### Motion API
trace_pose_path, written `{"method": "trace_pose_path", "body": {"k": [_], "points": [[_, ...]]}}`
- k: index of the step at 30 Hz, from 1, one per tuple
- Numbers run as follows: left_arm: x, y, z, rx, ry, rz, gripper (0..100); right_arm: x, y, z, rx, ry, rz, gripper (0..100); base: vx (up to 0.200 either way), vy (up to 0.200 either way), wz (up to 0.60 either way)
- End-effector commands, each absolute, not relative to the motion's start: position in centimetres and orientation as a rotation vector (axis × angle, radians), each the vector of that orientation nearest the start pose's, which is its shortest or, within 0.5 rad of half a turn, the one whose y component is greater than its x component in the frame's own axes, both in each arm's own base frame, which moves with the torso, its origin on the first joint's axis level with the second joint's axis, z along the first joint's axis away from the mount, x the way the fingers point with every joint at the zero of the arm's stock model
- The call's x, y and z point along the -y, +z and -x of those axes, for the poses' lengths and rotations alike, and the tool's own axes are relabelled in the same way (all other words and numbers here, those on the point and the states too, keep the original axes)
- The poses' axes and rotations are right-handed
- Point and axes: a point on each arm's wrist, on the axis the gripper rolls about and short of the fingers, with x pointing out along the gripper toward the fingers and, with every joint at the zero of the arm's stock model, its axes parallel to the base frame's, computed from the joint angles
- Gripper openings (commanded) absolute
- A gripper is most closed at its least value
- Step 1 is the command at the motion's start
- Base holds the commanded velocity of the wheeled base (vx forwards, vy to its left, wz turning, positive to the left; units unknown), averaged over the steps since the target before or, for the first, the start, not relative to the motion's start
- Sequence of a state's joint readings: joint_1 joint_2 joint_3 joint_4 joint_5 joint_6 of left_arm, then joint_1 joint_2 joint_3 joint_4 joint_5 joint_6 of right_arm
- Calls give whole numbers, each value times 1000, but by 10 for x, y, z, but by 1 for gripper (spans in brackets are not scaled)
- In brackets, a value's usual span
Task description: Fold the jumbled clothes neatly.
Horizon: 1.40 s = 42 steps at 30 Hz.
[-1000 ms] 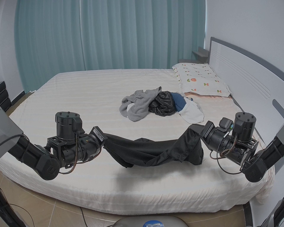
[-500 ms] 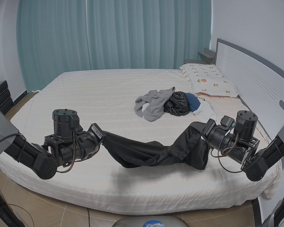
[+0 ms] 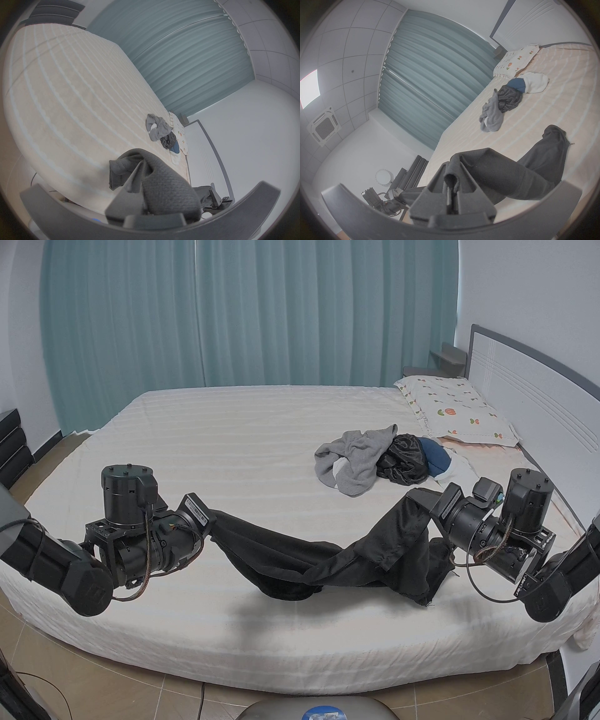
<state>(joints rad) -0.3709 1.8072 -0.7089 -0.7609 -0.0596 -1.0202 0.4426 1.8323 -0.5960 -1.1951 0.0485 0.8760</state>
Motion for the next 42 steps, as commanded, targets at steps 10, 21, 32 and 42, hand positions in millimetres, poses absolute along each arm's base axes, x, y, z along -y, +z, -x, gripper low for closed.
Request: {"method": "trace_pose_path", "body": {"k": [10, 21, 32, 42], "points": [[104, 142, -297, -485, -193, 955, 0, -131, 151, -277, -235, 446, -857, 0, 0, 200, 0], [100, 148, -294, -467, -196, 960, 0, -127, 155, -277, -203, 452, -860, 0, 0, 200, 0], [99, 148, -277, -482, -209, 944, 0, -119, 166, -259, -179, 458, -854, 0, 0, 109, 0], [106, 140, -256, -524, -238, 865, 0, -110, 172, -231, -174, 479, -854, 0, -60, 0, 0]]}}
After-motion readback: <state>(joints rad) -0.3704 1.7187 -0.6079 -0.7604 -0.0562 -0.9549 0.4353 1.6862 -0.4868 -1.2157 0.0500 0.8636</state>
